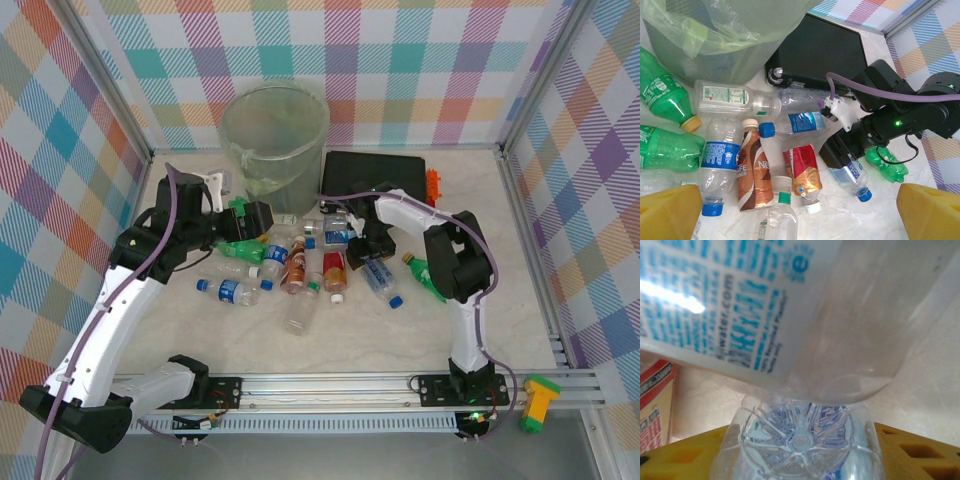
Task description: Put the plastic bottles in the bin
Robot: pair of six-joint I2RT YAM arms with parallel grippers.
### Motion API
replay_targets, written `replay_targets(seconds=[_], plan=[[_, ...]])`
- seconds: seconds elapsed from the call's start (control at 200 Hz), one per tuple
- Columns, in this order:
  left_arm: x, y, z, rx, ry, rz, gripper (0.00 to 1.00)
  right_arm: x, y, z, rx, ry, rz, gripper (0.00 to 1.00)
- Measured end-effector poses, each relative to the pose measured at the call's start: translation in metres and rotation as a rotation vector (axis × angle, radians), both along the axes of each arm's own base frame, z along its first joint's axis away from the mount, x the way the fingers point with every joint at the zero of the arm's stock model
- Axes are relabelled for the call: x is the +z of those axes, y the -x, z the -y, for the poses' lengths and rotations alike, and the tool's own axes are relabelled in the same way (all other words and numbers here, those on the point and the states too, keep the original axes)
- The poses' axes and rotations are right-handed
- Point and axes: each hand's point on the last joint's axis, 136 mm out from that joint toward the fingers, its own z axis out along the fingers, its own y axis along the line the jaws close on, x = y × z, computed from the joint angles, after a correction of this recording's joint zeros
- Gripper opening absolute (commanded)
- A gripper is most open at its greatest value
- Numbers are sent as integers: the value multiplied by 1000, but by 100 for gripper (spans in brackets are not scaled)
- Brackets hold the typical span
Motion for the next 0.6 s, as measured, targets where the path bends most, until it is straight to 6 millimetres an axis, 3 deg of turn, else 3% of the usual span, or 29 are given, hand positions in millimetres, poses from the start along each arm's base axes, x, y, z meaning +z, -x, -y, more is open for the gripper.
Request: replay_targets(seconds=[0.3,0.455,0.6], plan=[[0,0,0,1,0,1,99,12,3,2,-39,-9,25,57],[0,-1,-1,4,-1,2,100,43,-2,2,-69,-46,103,57],[0,-4,-5,34,-15,9,99,87,-10,-2,-107,-102,199,57]])
